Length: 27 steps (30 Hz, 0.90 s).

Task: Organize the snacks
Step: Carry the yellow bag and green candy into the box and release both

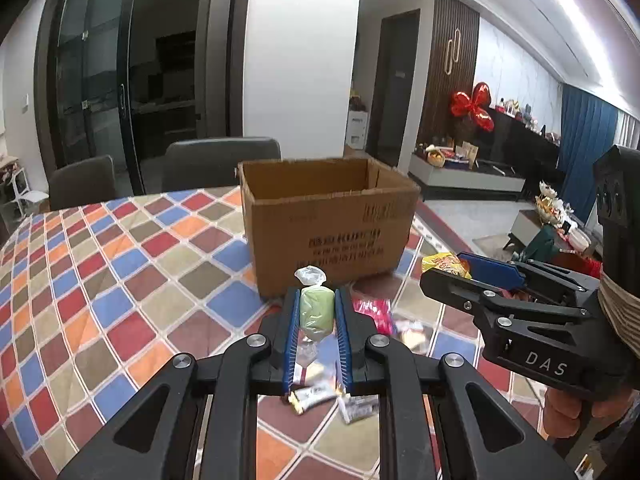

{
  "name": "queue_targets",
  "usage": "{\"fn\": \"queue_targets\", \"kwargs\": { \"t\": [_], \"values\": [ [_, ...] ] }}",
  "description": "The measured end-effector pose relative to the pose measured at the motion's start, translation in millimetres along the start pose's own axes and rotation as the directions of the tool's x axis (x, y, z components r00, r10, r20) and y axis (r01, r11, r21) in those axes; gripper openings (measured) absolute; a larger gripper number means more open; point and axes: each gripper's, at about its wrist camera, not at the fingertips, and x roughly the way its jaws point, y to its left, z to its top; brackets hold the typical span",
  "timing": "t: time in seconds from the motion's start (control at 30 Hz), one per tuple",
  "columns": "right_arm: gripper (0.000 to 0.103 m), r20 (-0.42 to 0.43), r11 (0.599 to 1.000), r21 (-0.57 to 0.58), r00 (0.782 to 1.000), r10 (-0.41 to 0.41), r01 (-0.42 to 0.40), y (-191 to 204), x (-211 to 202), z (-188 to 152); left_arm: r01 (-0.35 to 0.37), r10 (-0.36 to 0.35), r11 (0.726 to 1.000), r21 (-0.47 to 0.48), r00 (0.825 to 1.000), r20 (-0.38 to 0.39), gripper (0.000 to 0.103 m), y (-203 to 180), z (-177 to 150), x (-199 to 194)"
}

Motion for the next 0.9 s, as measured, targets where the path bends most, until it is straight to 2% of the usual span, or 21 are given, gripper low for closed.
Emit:
{"fn": "queue_targets", "kwargs": {
  "t": [0.4, 0.67, 0.9],
  "values": [
    [0.045, 0.058, 1.0, -0.026, 0.998, 0.002, -0.001, -9.6, -2.7, 53.2, 0.001, -0.004, 0.998, 0.061, 0.998, 0.055, 0.018, -3.6, 58.7, 7.6],
    [0.046, 0.055, 1.0, -0.03, 0.998, -0.002, 0.004, -20.2, 9.3, 84.5, 0.007, -0.011, 0.995, 0.095, 0.999, 0.047, 0.018, -3.6, 93.5, 24.8],
    [0.046, 0.015, 0.998, -0.06, 1.0, -0.003, 0.004, -28.8, 30.5, 118.6, 0.012, -0.014, 0.992, 0.128, 1.0, 0.012, 0.018, 1.9, 123.1, 50.8]
  ]
}}
